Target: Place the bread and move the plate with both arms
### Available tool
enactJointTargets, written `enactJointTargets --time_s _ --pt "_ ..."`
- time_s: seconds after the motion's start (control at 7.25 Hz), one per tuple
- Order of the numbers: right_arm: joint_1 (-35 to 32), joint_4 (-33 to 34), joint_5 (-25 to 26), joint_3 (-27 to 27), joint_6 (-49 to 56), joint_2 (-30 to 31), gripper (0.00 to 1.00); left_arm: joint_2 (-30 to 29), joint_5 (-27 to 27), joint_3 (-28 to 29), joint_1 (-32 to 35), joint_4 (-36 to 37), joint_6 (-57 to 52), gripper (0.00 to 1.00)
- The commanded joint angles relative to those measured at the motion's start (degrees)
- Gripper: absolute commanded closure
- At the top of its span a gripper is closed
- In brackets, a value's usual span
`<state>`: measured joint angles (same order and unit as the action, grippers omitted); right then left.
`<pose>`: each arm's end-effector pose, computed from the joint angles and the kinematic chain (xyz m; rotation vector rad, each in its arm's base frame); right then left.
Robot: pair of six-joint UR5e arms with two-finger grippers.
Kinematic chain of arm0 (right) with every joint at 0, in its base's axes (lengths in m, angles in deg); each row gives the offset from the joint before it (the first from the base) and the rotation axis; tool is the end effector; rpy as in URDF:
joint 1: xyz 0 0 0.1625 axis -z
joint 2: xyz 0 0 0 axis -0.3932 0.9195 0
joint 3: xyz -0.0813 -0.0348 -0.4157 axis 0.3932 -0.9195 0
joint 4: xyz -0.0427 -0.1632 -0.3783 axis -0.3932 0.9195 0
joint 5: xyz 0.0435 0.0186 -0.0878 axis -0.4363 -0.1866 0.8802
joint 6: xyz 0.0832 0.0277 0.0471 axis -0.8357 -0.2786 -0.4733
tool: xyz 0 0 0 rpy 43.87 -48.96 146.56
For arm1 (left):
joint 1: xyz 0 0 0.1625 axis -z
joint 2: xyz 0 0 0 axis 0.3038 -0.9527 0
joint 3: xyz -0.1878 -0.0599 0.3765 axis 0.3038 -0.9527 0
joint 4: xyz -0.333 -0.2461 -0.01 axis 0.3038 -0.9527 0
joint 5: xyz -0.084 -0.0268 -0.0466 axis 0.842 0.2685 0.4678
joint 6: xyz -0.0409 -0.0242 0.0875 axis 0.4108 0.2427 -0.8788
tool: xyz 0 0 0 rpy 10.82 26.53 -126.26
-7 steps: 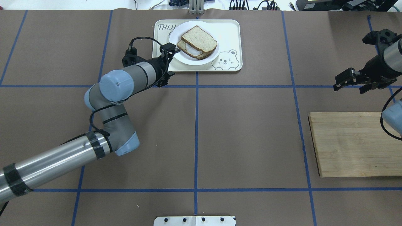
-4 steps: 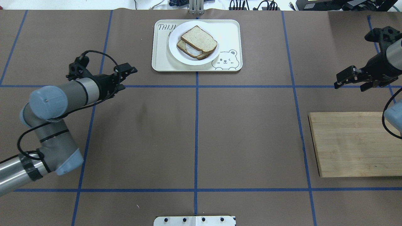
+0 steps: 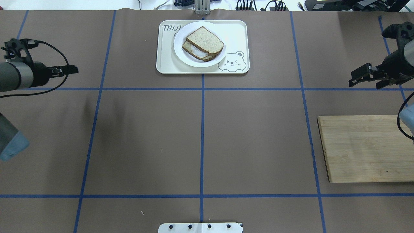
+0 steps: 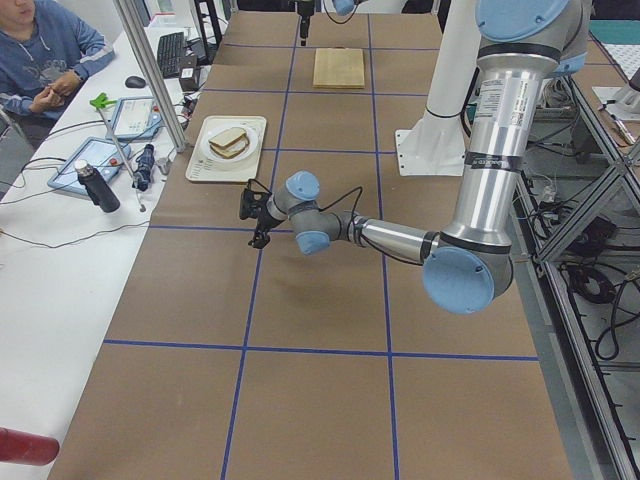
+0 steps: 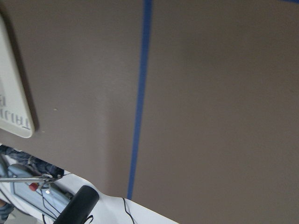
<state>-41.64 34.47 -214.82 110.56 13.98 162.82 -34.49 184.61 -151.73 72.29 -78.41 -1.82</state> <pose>-0.1602 -0.5062 0.4497 0.0695 -0.8445 0.0990 0.2412 -0.5376 0.5221 0.5666 0.8292 -0.2396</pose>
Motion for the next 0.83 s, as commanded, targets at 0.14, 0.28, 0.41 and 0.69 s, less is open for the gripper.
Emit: enactJointTargets --time_s 0.14,0.28,0.41,0.69 --pt "-4.54 0.79 0.3 -3.03 11.34 1.74 0.0 2.98 16.44 -0.25 15.31 16.67 -32.59 0.02" --pt "-5.86 0.97 0.21 -3.91 14.61 3.14 0.0 2.55 26.1 -0.86 19.01 21.17 -33.52 0.02" --pt "-6.92 0.97 0.12 -4.36 17.86 5.33 0.0 3.06 30.98 -3.82 20.53 26.61 -33.53 0.02" --pt "-7.98 0.97 -0.76 -4.36 21.76 7.28 0.0 9.98 31.55 -8.85 20.98 30.53 -40.94 0.02"
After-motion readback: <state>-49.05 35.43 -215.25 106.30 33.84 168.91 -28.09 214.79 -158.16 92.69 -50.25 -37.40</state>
